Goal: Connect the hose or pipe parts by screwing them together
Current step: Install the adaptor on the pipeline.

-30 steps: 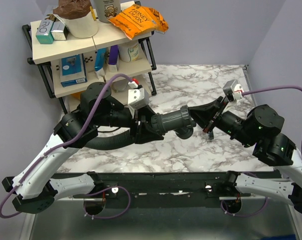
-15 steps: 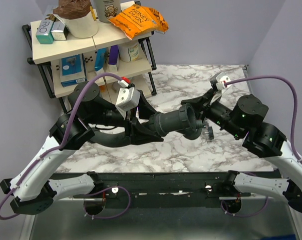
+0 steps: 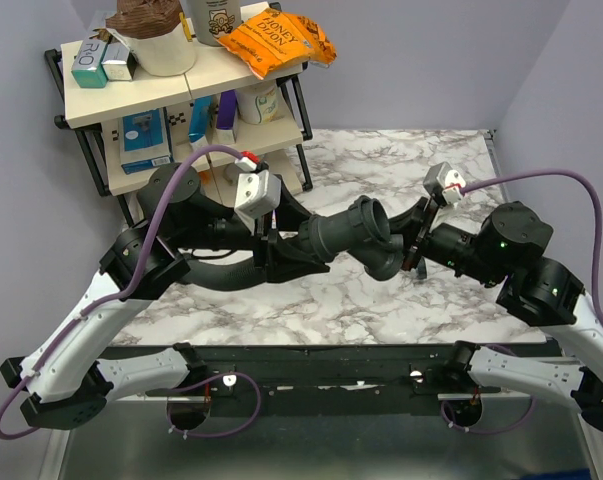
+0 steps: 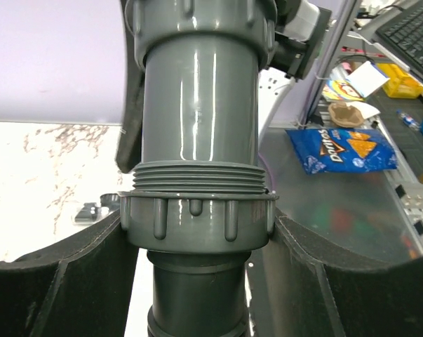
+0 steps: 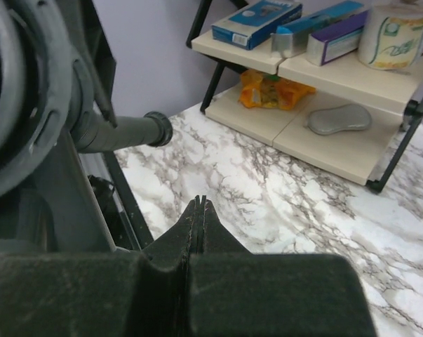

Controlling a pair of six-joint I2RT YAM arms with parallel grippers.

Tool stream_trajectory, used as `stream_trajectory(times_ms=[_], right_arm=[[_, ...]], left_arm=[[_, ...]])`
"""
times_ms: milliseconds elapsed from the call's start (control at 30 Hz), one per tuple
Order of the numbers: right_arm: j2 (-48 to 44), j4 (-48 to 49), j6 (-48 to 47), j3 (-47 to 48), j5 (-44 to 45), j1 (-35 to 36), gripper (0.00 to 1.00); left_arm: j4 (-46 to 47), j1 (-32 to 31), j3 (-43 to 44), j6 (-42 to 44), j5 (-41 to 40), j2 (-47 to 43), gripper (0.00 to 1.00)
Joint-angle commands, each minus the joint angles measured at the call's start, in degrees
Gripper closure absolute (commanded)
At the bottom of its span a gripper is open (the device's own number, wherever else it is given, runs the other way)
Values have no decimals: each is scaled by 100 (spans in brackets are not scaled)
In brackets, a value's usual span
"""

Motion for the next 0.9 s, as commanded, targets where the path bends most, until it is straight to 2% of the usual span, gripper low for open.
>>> stream_trajectory(times_ms=[0,267,633,867], right_arm=[[-34,-3,46,-199,-610,-29,99],[-210,40,195,-340,-883,-20,99],[-228,682,591,-357,-1375,207,99],[-61,902,582,-226,-1332,419,99]], left_arm=[[67,9,41,273,-526,35,100],[-127,9,102,678,-1755,228,100],[-760,-246,391,1214,-2627,580,100],[-980,-369,489,1363,-2733,677,100]])
